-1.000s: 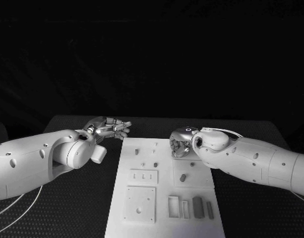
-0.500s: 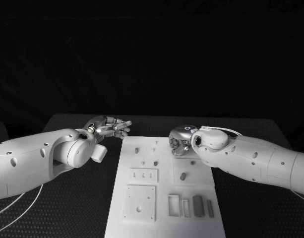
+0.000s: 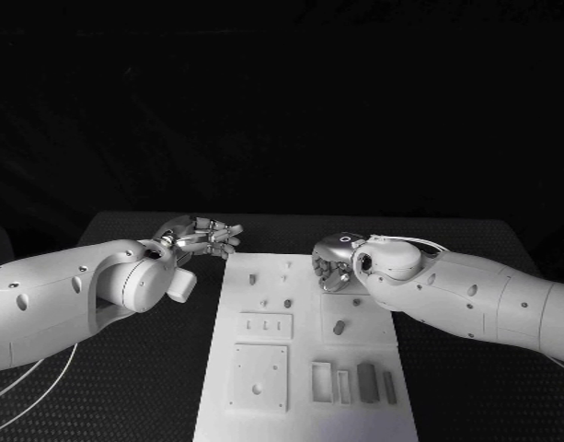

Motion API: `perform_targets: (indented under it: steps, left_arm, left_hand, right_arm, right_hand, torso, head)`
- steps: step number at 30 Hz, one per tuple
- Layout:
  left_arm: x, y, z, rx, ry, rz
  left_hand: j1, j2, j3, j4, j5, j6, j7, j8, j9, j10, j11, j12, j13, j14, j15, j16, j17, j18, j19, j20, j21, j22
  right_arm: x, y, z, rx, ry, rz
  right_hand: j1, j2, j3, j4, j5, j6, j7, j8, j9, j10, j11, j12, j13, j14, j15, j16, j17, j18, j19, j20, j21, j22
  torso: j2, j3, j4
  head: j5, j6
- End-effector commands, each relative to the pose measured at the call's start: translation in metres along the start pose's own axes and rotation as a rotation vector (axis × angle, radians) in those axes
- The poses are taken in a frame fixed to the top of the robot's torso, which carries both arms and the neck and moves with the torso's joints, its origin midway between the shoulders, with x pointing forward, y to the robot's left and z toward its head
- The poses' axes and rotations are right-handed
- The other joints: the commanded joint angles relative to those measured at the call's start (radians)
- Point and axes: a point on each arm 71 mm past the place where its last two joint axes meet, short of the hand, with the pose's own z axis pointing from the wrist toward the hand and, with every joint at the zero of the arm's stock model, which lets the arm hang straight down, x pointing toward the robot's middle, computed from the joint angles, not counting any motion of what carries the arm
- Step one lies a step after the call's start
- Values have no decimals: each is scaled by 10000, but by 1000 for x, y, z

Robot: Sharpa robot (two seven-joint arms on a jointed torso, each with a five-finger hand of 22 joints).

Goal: Assemble the parts on the task board

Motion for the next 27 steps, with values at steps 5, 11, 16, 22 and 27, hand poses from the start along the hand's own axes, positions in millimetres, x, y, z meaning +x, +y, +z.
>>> perform_targets:
  steps: [5, 11, 16, 22, 27]
  left_arm:
    - [1, -1, 0, 23, 220, -54]
    - [0, -1, 0, 4, 166, -46]
    - [1, -1, 0, 4, 172, -43]
    - [0, -1, 1, 1, 159, -38]
    - [0, -1, 0, -4, 133, -37]
  left_hand:
    - [143, -1, -87, -1, -52, -3, 25, -78, 21, 26, -1, -52, 13, 76, 20, -74, 18, 204, -82, -18, 27, 94]
    - [170, 11, -107, -4, -61, -3, 4, -91, 37, 14, -17, -70, 17, 77, 21, -83, 24, 203, -87, -16, 27, 90]
    - [183, 17, -112, -5, -62, 1, -2, -93, 43, 15, -21, -73, 20, 78, 21, -85, 26, 203, -87, -17, 28, 90]
    - [201, 29, -118, -6, -63, 7, -10, -97, 53, 19, -28, -76, 25, 81, 20, -88, 29, 204, -86, -17, 30, 89]
    - [210, 34, -125, -5, -64, 11, -15, -99, 60, 21, -32, -79, 28, 83, 20, -89, 32, 203, -86, -17, 31, 88]
  right_arm:
    - [21, 2, -2, 72, 901, -632]
    - [25, 6, -4, -79, 718, -682]
    - [23, 8, -5, -140, 243, -616]
    - [20, 9, -5, -143, -254, -518]
    - [17, 9, -6, -89, -639, -510]
  right_hand:
    - [183, -33, 6, -158, -158, 50, -11, -44, -8, 43, 2, -70, -25, -35, 1, 30, 6, 116, -54, 21, 36, 175]
    - [360, -31, 135, -210, -183, 169, -61, 9, 19, 177, -41, -15, 3, -9, -32, 51, 16, 116, -21, 15, 76, 173]
    - [778, 144, 599, -284, -146, 430, -147, 116, 71, 459, -145, 70, 62, 128, -128, 140, 58, 116, 121, -39, 170, 170]
    - [919, 293, 1023, -381, -119, 775, -232, 238, 139, 829, -292, 162, 143, 391, -276, 304, 152, 116, 394, -156, 403, 190]
    - [878, 262, 1172, -387, -158, 937, -298, 284, 186, 1014, -369, 186, 183, 546, -360, 387, 214, 116, 567, -256, 582, 196]
  torso:
    - [27, 1, 12]
    - [44, 19, -14]
    - [52, 12, -3]
    - [56, 6, 23]
    - [70, 1, 28]
  head:
    - [-40, 33]
    - [-49, 61]
    - [-70, 69]
    - [-91, 89]
    - [-90, 111]
